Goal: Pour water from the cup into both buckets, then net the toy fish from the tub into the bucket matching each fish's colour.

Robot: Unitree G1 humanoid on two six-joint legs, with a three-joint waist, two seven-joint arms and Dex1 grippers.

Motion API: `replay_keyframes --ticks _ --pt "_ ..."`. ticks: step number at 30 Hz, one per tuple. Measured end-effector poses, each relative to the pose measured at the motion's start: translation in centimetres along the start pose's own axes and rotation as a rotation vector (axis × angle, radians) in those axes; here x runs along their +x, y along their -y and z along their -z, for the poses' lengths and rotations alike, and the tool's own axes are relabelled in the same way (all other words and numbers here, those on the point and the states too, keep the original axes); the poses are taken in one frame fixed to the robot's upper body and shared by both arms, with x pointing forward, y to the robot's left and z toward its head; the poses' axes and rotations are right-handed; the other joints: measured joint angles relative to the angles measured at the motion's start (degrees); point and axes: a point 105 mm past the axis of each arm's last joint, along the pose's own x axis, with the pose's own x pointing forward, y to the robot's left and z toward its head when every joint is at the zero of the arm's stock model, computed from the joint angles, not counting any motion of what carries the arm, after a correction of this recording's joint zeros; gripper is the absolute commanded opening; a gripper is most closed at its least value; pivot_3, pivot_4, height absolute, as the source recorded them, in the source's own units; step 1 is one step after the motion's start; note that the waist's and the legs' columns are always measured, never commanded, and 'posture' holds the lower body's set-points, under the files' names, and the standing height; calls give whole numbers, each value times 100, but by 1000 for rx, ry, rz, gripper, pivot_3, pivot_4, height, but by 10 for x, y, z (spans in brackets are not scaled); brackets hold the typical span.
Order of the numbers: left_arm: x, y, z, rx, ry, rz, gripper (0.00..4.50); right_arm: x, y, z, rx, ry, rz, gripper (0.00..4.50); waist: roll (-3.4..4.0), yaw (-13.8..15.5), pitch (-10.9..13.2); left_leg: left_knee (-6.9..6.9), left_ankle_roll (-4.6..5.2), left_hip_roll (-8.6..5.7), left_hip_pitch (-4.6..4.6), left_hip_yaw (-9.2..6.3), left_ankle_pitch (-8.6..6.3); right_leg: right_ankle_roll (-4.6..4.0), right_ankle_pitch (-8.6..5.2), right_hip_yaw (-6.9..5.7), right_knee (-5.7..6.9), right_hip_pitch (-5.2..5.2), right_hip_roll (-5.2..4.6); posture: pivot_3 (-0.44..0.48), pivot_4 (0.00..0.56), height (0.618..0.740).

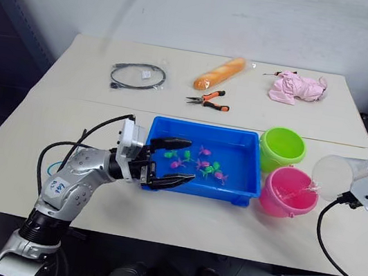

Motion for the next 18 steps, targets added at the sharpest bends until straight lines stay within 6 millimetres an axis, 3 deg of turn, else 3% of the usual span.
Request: replay_keyframes --ticks 18 --pt "2 2 2 16 -8 10 4500 1 -1 -14 -78 78 12 18 0 -2 0 1 -1 1 0 0 1 0 0 0 0 0 -1 0 150 740"
